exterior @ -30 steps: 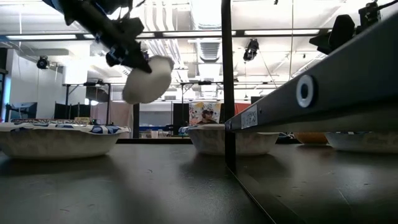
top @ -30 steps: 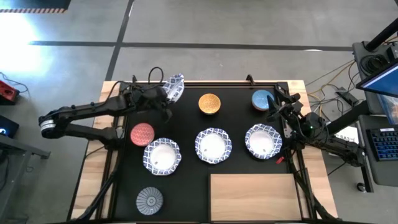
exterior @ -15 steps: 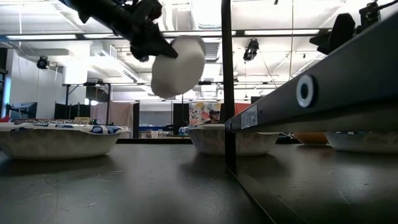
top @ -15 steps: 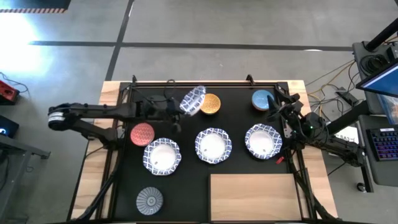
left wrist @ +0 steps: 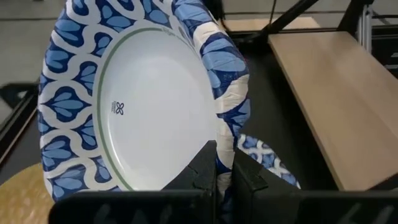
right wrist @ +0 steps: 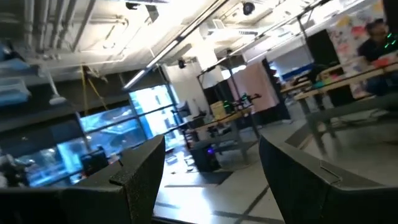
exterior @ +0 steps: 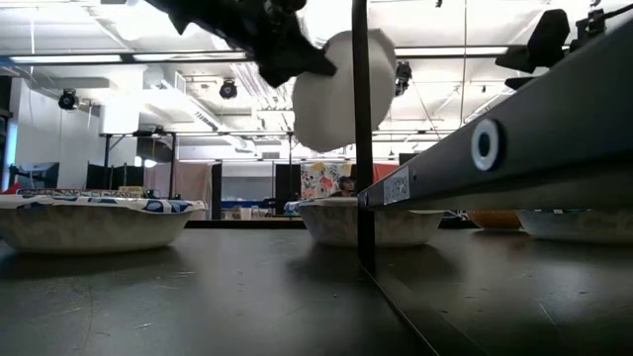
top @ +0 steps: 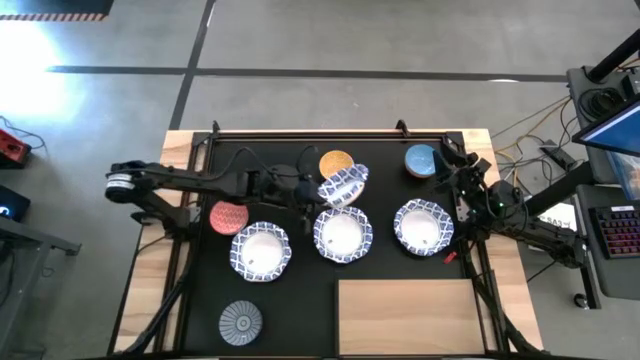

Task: Place and stack bowls onto a shelf
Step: Put the top left white patterned bowl on the shelf

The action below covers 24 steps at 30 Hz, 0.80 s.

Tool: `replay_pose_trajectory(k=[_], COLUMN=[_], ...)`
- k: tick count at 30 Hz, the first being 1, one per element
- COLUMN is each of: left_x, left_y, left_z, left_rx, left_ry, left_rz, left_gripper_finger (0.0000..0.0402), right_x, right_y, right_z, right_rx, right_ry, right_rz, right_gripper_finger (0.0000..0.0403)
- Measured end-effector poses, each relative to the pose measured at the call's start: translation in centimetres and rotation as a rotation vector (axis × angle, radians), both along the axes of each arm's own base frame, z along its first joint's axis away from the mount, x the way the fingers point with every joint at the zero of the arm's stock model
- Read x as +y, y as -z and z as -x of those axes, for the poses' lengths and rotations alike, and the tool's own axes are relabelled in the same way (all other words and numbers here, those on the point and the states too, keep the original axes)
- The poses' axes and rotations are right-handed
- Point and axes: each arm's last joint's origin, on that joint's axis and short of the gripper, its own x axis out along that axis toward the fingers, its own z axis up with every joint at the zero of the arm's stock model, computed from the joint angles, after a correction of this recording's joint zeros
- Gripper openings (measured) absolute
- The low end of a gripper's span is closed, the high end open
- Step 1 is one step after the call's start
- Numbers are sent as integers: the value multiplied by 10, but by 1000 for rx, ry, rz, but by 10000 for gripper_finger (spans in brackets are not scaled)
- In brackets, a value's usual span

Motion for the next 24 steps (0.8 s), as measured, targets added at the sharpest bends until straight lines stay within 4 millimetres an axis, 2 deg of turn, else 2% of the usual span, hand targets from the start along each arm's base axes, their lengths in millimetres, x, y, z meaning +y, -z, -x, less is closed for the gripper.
replay_pose_trajectory(k=[6, 11, 18, 24], left_x=[-8, -20, -31, -37], left_y=[-2, -2, -10, -13], left_z=[-16, -18, -21, -22], left_rx=[-7, -26, -118, -150], left_ry=[30, 90, 133, 148], left_rz=[-3, -17, -43, -34], left_gripper_finger=[0, 0, 0, 0], right_x=[0, -1, -2, -1], right_y=[0, 0, 0, 1], right_z=[0, 1, 2, 1], right_rx=[-64, -140, -140, -178], right_ry=[-32, -33, 16, -14], right_rz=[-49, -117, -126, -159], right_gripper_finger=[249, 249, 249, 249])
